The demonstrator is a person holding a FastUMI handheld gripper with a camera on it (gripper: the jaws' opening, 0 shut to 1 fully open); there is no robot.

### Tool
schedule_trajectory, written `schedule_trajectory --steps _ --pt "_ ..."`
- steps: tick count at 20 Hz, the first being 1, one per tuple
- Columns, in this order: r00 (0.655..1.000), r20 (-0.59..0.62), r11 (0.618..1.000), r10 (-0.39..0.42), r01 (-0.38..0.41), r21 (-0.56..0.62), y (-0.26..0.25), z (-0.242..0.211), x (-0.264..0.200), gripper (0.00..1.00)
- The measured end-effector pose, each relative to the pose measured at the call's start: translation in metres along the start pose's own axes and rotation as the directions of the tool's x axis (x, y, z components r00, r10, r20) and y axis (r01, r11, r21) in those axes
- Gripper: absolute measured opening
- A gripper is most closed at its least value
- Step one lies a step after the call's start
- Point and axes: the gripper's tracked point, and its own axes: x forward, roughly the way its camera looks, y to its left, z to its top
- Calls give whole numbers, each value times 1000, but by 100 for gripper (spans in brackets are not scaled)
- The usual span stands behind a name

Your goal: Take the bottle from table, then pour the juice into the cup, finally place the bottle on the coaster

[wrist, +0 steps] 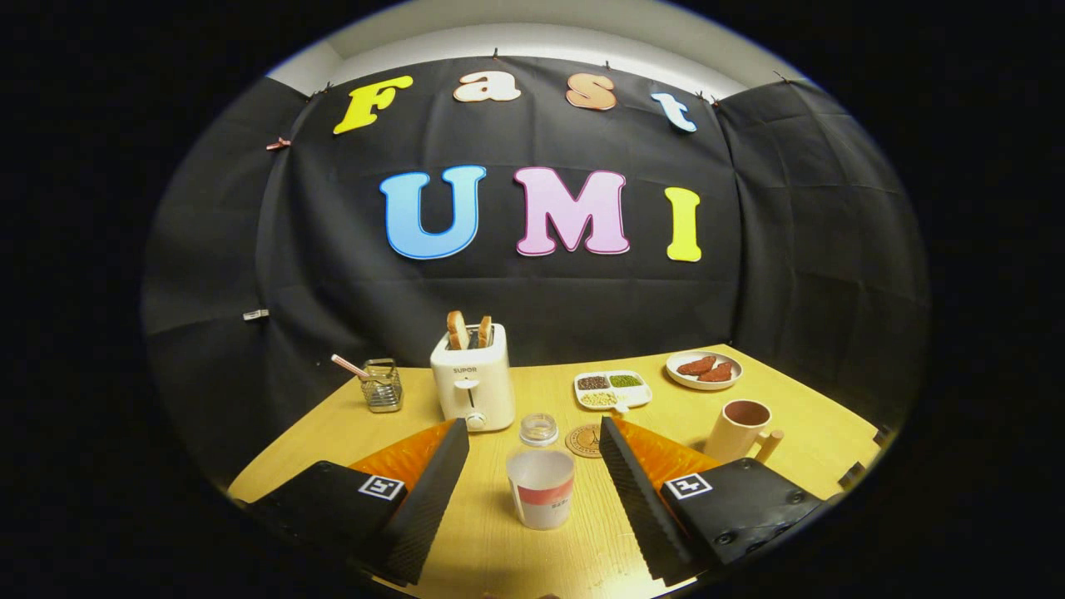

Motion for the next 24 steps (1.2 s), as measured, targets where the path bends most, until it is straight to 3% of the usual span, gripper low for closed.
schedule_trajectory --steps 13,18,24 --pt "995 -77 995 -68 62 -80 -1 -90 58 97" --pt "992 -58 988 -114 107 -109 -1 -93 76 97" --pt "984 -56 978 -167 159 -134 -15 -91 78 82"
